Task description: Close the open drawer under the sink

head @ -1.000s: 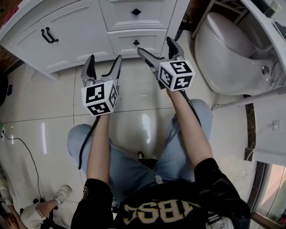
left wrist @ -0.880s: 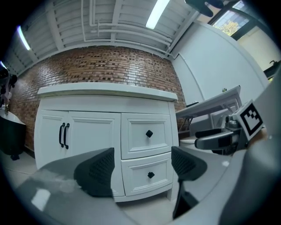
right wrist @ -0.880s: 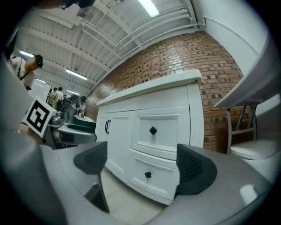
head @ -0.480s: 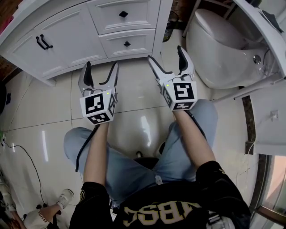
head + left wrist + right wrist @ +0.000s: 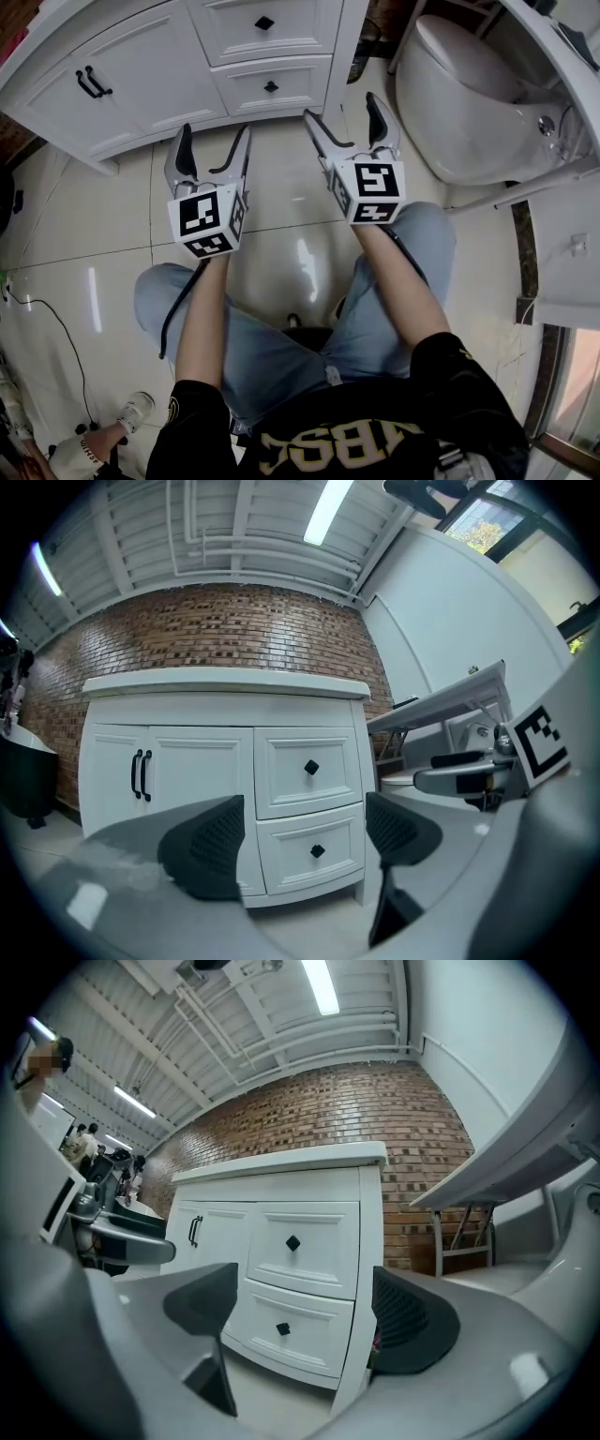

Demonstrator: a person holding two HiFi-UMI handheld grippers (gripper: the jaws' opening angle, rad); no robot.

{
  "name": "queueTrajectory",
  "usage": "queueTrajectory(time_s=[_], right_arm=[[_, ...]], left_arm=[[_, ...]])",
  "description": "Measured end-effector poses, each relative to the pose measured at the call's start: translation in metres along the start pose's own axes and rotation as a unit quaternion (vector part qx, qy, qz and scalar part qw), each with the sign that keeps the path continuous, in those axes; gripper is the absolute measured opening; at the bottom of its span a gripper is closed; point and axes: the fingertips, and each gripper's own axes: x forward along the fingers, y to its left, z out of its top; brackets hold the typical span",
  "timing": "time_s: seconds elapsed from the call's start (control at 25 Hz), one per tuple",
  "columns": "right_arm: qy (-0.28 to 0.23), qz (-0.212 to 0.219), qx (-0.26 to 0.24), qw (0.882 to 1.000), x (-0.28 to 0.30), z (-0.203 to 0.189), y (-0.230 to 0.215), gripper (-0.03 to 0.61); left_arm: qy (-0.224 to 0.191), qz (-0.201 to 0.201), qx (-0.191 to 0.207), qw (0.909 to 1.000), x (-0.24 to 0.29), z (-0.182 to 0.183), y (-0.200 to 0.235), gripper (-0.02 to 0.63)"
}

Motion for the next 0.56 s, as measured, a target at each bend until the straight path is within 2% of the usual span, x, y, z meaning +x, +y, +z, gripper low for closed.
queueTrajectory(time_s=[0.24, 0.56], right_arm=[[0.011, 0.037, -0.01, 0.999, 0.008, -0.009, 0.035, 0.442], [0.019, 0.029, 0.016, 0.999, 0.017, -0.016, 0.028, 0.437]], left_arm=[[0.003, 0.003, -0.004, 1.0, 0.004, -0.001, 0.002, 0.408], [0.002, 0.001, -0.005, 1.0, 0.009, -0.002, 0.004, 0.41]])
